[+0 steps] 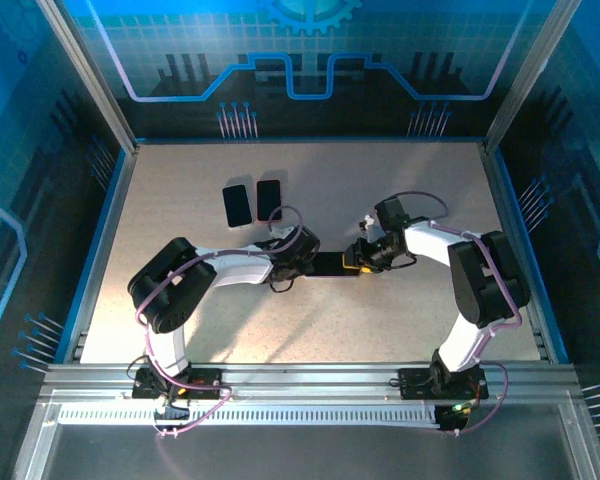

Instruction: Put the phone into the phone case

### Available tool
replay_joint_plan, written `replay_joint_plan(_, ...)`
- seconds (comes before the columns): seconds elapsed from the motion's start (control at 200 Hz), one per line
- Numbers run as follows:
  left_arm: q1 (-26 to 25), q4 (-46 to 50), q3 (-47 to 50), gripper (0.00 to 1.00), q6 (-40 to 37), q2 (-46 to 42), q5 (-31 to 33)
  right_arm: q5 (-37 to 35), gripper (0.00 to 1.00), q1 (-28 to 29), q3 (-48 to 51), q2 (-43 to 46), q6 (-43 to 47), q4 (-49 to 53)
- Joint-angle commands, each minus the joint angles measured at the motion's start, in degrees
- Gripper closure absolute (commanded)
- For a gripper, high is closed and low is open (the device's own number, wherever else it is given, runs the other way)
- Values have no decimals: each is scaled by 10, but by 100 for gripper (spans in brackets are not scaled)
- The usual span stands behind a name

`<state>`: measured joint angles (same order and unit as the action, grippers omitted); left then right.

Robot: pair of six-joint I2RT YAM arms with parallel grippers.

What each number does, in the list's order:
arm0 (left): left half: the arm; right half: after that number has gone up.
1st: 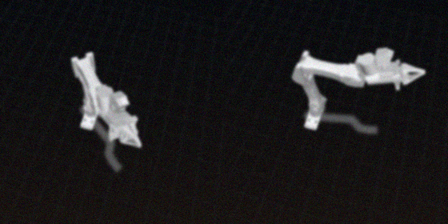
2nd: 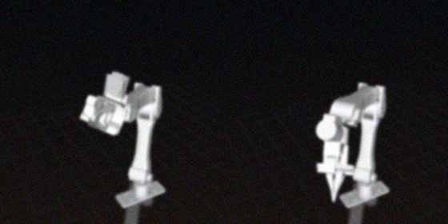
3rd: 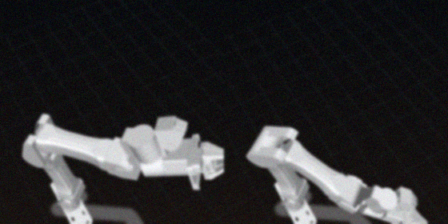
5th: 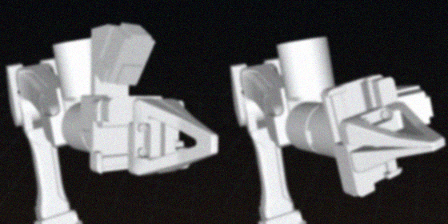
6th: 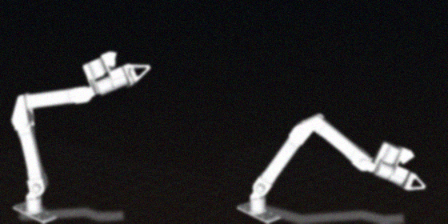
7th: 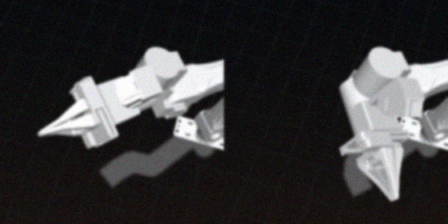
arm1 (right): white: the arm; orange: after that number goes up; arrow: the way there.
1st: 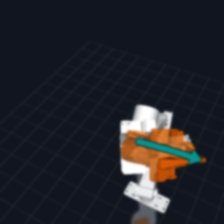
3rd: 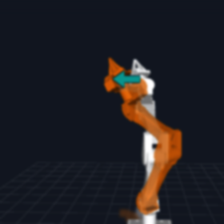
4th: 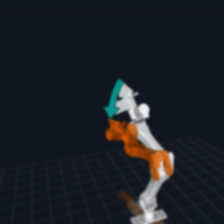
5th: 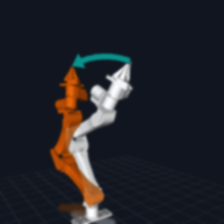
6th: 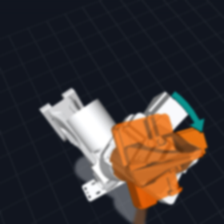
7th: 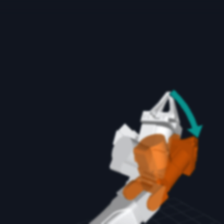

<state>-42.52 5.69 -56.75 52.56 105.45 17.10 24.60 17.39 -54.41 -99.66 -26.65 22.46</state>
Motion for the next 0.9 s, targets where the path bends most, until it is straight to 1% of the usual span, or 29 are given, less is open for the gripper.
replay_joint_plan(0.0,4,-73,16,100,12,10,-21,-32,58,18,-11,-17,12,37)
replay_joint_plan(0.125,4,-78,23,100,10,3,-19,-47,54,26,-25,-16,13,53)
replay_joint_plan(0.25,4,-79,29,100,9,-4,-16,-60,46,33,-33,-12,11,70)
replay_joint_plan(0.355,4,-82,35,100,11,-10,-15,-69,43,39,-40,-6,10,82)
replay_joint_plan(0.59,3,-94,45,100,11,-19,-13,-95,39,46,-66,-1,10,128)
replay_joint_plan(0.895,4,-111,56,100,11,-24,-13,-122,37,48,-83,10,8,166)
